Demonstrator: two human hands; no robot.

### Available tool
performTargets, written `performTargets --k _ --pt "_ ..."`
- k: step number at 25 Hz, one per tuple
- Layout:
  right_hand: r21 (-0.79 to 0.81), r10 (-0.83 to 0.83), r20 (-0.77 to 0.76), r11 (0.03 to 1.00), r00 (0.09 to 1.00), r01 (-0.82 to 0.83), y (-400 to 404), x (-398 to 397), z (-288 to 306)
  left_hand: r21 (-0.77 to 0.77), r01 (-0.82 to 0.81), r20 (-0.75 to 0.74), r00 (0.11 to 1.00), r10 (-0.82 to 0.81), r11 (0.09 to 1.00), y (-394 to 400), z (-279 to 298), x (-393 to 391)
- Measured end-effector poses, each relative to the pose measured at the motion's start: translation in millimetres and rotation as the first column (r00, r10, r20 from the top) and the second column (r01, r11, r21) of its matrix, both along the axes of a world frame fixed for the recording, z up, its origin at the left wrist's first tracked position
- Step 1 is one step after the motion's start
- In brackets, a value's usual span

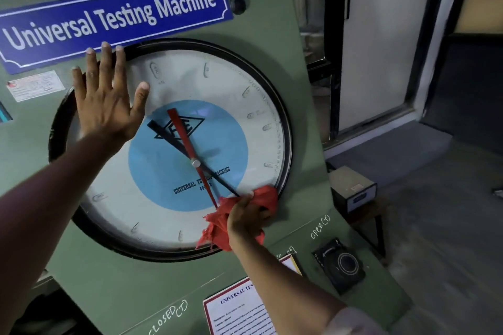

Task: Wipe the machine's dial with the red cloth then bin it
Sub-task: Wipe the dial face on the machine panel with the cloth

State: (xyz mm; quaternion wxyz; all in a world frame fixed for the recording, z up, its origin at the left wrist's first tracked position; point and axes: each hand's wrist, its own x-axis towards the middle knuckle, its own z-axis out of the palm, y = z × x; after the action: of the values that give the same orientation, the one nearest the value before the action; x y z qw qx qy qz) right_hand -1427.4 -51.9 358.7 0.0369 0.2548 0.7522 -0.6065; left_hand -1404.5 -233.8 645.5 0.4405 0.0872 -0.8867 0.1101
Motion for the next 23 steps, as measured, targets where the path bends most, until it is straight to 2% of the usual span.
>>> performTargets --k 3,8,13,18,23 --pt "0.118 -0.008 -0.090 0.993 0.996 0.019 24 -27 19 -0.010 0.010 -0.004 1.000 -0.010 1.000 1 -2 0" --pt "0.270 0.074 -0.255 0.963 0.964 -0.003 48 -19 7 0.002 0.022 -0.028 0.999 -0.022 1.000 5 -4 2" --pt "0.504 0.187 -0.402 0.862 0.896 0.047 75 -85 79 -0.005 0.006 -0.044 0.999 -0.006 1.000 5 -6 -1" --pt "0.509 0.224 -0.383 0.861 0.896 0.003 79 -82 63 0.014 -0.016 -0.089 0.996 0.017 1.000 9 -7 -9" --pt "0.527 0.174 -0.501 0.838 0.848 0.139 69 -103 105 0.011 -0.005 -0.088 0.996 0.006 1.000 5 -9 -12"
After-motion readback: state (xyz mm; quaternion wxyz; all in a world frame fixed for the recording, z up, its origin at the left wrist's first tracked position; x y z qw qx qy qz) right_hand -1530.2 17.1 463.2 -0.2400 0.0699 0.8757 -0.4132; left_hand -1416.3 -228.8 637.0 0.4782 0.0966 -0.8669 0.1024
